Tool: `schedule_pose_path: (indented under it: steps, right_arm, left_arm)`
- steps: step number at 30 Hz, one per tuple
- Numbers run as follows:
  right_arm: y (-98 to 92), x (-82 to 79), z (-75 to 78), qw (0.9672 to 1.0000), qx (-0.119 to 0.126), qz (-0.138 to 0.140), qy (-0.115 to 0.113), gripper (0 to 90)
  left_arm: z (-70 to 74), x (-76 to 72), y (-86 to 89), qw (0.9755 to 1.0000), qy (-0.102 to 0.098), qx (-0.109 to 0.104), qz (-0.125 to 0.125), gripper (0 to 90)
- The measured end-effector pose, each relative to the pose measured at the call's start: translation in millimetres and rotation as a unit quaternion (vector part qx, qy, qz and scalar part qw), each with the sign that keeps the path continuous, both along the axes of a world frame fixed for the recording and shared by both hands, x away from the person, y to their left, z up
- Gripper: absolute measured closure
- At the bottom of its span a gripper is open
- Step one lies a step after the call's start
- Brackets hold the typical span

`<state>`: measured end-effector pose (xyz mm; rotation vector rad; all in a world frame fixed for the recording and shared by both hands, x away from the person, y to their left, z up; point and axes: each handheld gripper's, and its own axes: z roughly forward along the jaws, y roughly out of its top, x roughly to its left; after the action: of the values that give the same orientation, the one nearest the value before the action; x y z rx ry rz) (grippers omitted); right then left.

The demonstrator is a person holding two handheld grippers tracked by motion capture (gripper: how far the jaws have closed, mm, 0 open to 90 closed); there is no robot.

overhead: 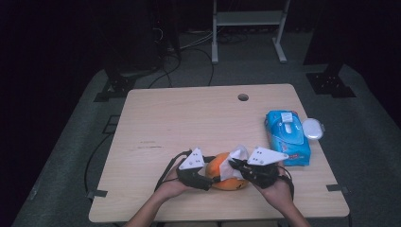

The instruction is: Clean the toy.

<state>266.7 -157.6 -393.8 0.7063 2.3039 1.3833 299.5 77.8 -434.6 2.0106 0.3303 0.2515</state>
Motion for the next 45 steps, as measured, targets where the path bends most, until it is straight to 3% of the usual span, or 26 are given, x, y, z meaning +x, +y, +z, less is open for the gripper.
schedule_pose_path:
  steps: [1, 2, 4, 6, 9, 10, 12, 15, 17, 19, 21, 26, 32, 37, 40, 45]
  right_arm:
    - [5.3, -3.3, 2.3, 0.9999, 0.003, 0.011, -0.003, 85.7]
    - [17.2, -7.5, 4.2, 0.9996, -0.012, 0.024, -0.012, 85.1]
    - [21.3, -8.1, 3.6, 0.9993, -0.022, 0.025, -0.017, 85.1]
    - [21.2, -5.6, 1.2, 0.9994, -0.022, 0.023, -0.013, 85.2]
    - [9.2, 1.2, -0.9, 0.9998, -0.018, 0.000, -0.002, 85.2]
    - [-2.1, 6.9, -3.6, 0.9997, -0.013, -0.020, 0.007, 85.8]
    - [-7.1, 9.4, -5.3, 0.9995, -0.011, -0.027, 0.013, 85.9]
    - [-9.6, 10.7, -9.3, 0.9994, -0.003, -0.026, 0.025, 86.3]
    - [-4.2, 8.1, -9.9, 0.9996, -0.007, -0.017, 0.021, 86.3]
    - [0.4, 6.1, -9.7, 0.9998, -0.004, -0.004, 0.019, 86.2]
    - [2.7, 5.5, -9.1, 0.9999, -0.013, -0.003, 0.010, 86.2]
    - [-8.3, 11.2, -11.4, 0.9995, -0.012, -0.023, 0.020, 86.3]
    - [-21.3, 16.4, -15.5, 0.9983, -0.004, -0.044, 0.039, 86.3]
    - [-16.6, 9.3, -7.5, 0.9993, 0.009, -0.022, 0.027, 86.2]
    - [-13.1, 7.4, -8.4, 0.9995, -0.002, -0.017, 0.026, 86.2]
    - [-21.5, 15.6, -16.8, 0.9985, -0.004, -0.031, 0.046, 86.2]
  left_arm:
    - [0.9, -2.3, -2.8, 0.9999, -0.009, 0.004, -0.003, 31.2]
    - [2.3, -7.2, -7.5, 0.9995, -0.026, 0.017, -0.010, 31.2]
    - [2.5, -8.2, -7.9, 0.9992, -0.031, 0.022, -0.010, 31.2]
    - [1.1, -6.3, -5.0, 0.9994, -0.027, 0.019, -0.012, 31.0]
    - [-0.7, -2.8, -0.7, 0.9997, -0.017, 0.016, -0.010, 31.1]
    - [-1.5, -1.3, 1.2, 0.9998, -0.009, 0.016, -0.009, 31.1]
    - [-1.2, -0.8, 1.7, 0.9998, -0.008, 0.017, -0.012, 31.0]
    - [4.0, 0.4, -0.1, 0.9996, -0.002, 0.023, -0.018, 23.1]
    - [7.1, -0.4, 0.5, 0.9998, -0.011, 0.005, -0.018, 19.7]
    - [9.5, -0.7, 0.5, 0.9997, -0.013, 0.002, -0.020, 20.0]
    - [8.2, -1.5, 1.0, 0.9994, -0.021, 0.014, -0.021, 29.3]
    - [4.9, 5.7, 9.0, 0.9999, 0.001, 0.011, -0.010, 32.0]
    - [2.1, 9.6, 15.4, 0.9999, 0.011, 0.008, -0.004, 32.6]
    - [1.0, 13.1, 20.6, 0.9998, 0.020, 0.004, 0.003, 32.7]
    - [0.2, 17.5, 26.3, 0.9995, 0.030, 0.001, 0.009, 32.7]
    - [-1.9, 21.8, 31.5, 0.9989, 0.044, -0.005, 0.011, 32.9]
